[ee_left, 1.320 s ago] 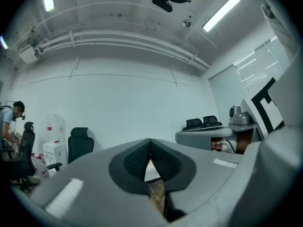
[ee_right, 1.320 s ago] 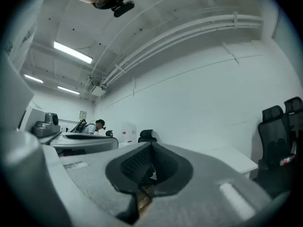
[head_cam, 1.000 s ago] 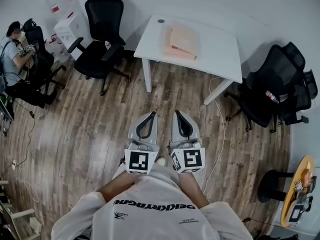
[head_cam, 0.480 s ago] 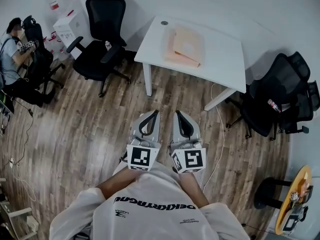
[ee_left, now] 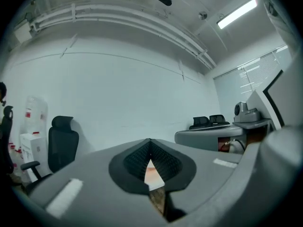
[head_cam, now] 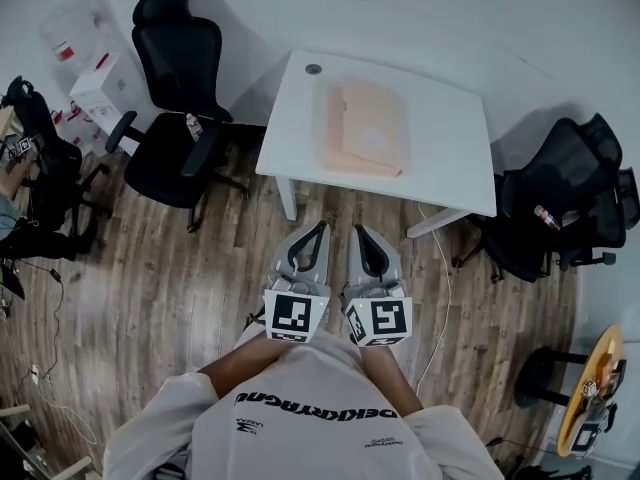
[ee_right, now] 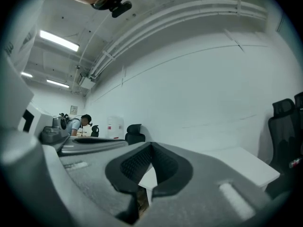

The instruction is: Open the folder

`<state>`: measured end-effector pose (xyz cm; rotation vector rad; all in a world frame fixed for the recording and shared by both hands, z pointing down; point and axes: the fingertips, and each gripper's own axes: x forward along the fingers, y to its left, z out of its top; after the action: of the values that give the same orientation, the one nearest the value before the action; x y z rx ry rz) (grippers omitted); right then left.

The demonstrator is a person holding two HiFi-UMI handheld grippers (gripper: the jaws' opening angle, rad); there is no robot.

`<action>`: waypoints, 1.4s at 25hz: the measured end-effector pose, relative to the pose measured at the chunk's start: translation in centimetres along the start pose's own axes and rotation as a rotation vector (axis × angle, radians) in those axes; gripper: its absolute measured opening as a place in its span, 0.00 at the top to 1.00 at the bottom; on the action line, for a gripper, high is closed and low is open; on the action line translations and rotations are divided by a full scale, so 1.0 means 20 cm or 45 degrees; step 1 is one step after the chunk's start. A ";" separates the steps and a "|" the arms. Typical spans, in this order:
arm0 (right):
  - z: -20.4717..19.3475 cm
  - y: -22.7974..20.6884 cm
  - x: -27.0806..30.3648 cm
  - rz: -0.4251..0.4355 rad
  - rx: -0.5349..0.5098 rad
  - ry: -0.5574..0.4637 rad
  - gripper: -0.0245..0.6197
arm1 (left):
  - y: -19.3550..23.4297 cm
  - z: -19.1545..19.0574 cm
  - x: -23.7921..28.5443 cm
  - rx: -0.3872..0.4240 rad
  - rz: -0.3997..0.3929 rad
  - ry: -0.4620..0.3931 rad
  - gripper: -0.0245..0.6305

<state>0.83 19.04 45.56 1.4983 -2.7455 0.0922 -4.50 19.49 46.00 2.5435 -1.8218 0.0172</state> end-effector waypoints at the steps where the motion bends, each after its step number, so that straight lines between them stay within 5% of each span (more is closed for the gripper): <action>1: 0.01 -0.02 0.08 -0.017 0.012 0.004 0.96 | 0.05 0.01 0.06 -0.004 -0.011 0.003 0.97; 22: -0.03 -0.34 1.04 -0.273 -0.019 0.203 0.96 | 0.63 -0.10 0.82 -0.096 -0.171 0.091 0.97; 35: -0.29 -0.57 1.37 -0.255 -0.007 0.401 0.92 | 0.73 -0.32 1.18 -0.137 -0.167 0.206 0.97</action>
<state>-4.50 -9.89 52.98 1.5915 -2.3409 0.2905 -10.76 -7.38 52.87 2.5008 -1.5541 0.1167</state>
